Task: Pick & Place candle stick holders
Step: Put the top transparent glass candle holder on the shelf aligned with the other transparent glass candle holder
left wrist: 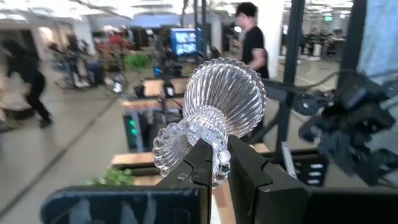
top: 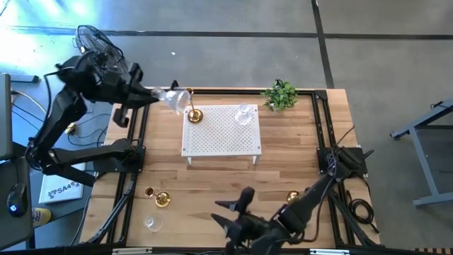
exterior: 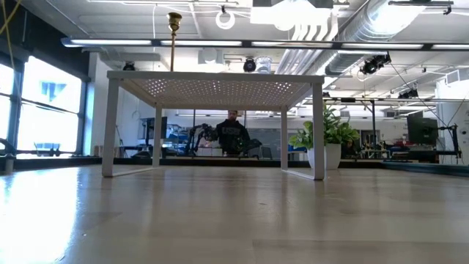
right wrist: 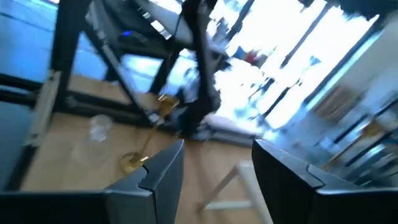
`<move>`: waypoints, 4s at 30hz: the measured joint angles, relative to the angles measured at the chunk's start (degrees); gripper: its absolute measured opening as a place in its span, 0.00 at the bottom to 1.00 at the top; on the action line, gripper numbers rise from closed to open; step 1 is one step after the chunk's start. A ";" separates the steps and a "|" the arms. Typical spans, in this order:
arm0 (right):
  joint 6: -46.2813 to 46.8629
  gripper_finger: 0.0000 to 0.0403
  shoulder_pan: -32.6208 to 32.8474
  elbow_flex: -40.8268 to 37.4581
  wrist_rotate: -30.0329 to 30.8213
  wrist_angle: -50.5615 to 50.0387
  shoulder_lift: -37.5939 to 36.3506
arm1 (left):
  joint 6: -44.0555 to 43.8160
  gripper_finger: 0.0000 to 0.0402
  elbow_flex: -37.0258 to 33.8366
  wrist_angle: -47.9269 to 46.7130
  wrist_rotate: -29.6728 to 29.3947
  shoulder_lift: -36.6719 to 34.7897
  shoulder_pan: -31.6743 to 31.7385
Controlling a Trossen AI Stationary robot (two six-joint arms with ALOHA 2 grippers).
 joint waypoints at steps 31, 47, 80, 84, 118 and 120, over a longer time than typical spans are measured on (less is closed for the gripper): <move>-35.37 0.45 4.39 0.07 26.87 48.75 -4.51 | 18.44 0.04 6.10 -26.46 -36.35 20.21 -32.30; -39.20 0.45 3.16 0.07 11.91 42.60 -11.98 | 20.39 0.04 14.99 -31.14 -39.68 26.26 -42.12; 24.60 0.45 -31.36 0.00 -56.14 -17.45 -17.68 | 20.60 0.04 15.02 -36.75 -39.04 26.32 -42.07; 27.03 0.45 -32.87 0.00 -58.87 -17.89 -15.94 | 21.43 0.04 15.02 -36.55 -39.13 26.32 -42.07; 27.20 0.45 -35.61 0.11 -56.54 -21.99 -9.38 | 24.89 0.04 14.93 -34.52 -36.69 29.99 -42.01; 27.22 0.45 -35.62 0.11 -56.81 -22.11 -9.38 | 24.89 0.04 14.93 -34.66 -36.67 29.93 -42.03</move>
